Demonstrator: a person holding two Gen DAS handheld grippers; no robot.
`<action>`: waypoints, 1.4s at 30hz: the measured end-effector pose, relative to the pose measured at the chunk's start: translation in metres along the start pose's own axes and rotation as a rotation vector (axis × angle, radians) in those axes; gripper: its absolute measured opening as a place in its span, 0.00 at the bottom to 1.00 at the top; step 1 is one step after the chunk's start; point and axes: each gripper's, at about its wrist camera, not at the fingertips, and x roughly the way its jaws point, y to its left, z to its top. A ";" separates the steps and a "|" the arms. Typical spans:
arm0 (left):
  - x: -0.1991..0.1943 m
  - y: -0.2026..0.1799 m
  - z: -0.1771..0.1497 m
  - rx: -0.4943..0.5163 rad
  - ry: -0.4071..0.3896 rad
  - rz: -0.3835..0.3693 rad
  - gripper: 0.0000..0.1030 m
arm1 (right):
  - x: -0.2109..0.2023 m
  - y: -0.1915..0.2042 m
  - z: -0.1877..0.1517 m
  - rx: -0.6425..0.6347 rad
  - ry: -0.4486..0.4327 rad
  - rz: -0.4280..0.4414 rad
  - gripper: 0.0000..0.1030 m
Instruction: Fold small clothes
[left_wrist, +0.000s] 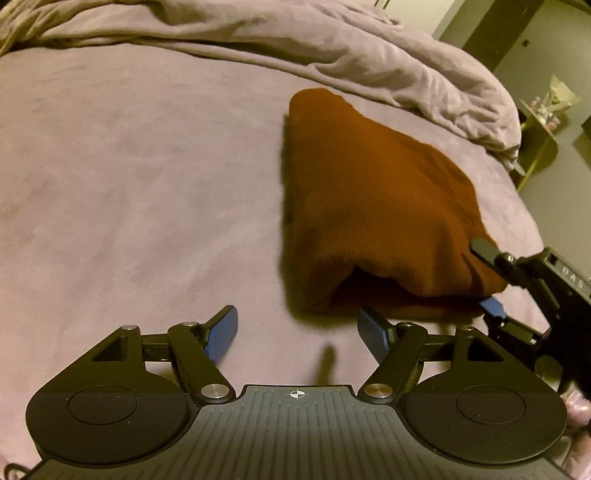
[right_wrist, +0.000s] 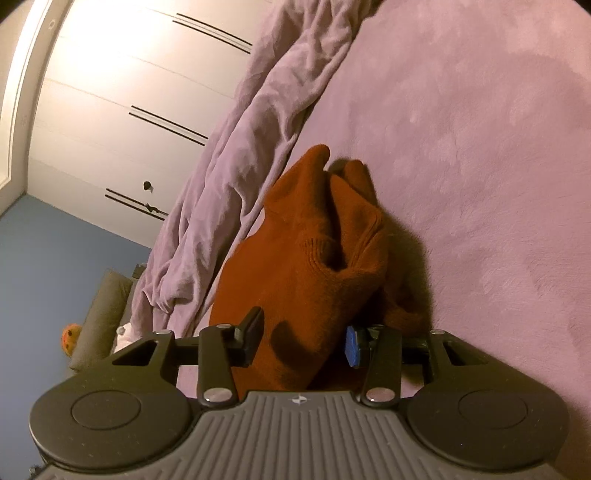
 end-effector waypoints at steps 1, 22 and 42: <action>-0.001 0.001 0.000 -0.009 -0.003 -0.007 0.75 | -0.001 -0.001 0.001 -0.002 -0.005 -0.002 0.42; 0.027 0.003 0.023 0.090 -0.041 0.120 0.77 | 0.003 0.004 0.010 -0.075 -0.030 -0.035 0.10; 0.010 -0.019 0.062 0.255 -0.151 0.153 0.80 | 0.025 0.116 -0.047 -0.888 0.008 -0.161 0.29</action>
